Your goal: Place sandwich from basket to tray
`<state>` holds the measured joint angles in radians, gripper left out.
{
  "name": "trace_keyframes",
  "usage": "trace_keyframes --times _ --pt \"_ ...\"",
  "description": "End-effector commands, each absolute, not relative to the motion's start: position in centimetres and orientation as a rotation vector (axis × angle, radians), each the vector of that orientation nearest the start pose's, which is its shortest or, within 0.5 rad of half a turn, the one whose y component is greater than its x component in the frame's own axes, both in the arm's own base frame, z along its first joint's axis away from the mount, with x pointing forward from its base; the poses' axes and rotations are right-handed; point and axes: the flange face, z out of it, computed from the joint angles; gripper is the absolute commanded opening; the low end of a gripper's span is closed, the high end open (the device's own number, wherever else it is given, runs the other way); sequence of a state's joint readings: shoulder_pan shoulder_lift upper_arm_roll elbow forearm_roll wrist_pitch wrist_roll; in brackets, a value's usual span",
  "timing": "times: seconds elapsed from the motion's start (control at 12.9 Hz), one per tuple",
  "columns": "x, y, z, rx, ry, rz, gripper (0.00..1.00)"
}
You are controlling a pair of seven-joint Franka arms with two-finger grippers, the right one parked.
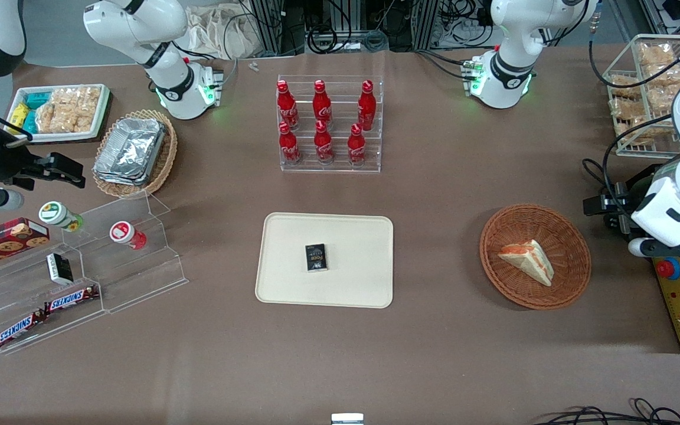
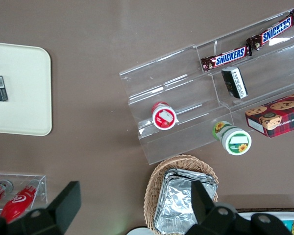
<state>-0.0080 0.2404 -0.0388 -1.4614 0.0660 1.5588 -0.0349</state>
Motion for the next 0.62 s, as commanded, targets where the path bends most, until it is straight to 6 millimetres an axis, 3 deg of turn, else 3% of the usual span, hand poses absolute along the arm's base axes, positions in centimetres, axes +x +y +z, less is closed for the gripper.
trace_keyframes --times 0.0,0.31,0.54 --pt "61.7 -2.2 54.0 -3.083 0.026 0.189 1.0" --pt "61.8 -2.4 53.9 -3.074 0.017 0.189 1.0" --pt "61.7 -4.0 52.7 -3.091 -0.035 0.234 1.0"
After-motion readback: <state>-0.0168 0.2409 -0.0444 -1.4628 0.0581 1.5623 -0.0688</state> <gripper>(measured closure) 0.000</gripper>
